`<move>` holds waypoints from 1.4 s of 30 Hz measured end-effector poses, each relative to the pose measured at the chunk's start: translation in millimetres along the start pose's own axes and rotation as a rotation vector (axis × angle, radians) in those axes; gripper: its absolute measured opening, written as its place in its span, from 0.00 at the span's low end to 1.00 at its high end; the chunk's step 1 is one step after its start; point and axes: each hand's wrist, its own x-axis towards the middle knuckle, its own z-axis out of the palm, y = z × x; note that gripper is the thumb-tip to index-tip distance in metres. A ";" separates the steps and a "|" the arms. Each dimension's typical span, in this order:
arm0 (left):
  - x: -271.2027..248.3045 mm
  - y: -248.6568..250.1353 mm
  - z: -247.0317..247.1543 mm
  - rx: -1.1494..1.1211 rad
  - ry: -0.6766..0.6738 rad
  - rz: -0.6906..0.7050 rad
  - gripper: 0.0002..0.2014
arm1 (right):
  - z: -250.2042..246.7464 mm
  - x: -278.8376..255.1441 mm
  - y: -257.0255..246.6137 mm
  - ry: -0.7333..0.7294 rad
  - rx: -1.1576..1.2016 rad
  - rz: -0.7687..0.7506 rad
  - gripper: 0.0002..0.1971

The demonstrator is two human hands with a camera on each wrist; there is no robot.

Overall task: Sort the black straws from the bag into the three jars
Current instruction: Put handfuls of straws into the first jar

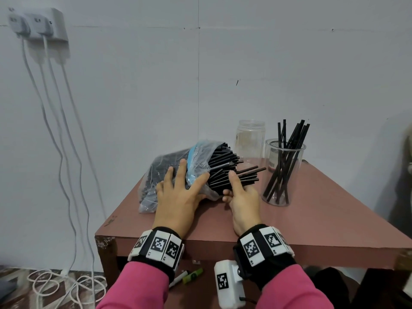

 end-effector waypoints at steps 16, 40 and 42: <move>-1.2 -1.3 1.7 0.005 0.001 -0.019 0.29 | -1.2 -9.6 -14.1 0.101 0.123 -0.054 0.08; -4.7 -2.3 -12.2 -0.003 -0.021 0.042 0.35 | -58.1 7.6 -95.3 0.069 -0.197 -0.467 0.10; -5.6 1.5 -17.7 -0.058 0.068 0.073 0.34 | -60.6 9.5 -105.0 0.059 -0.233 -0.485 0.10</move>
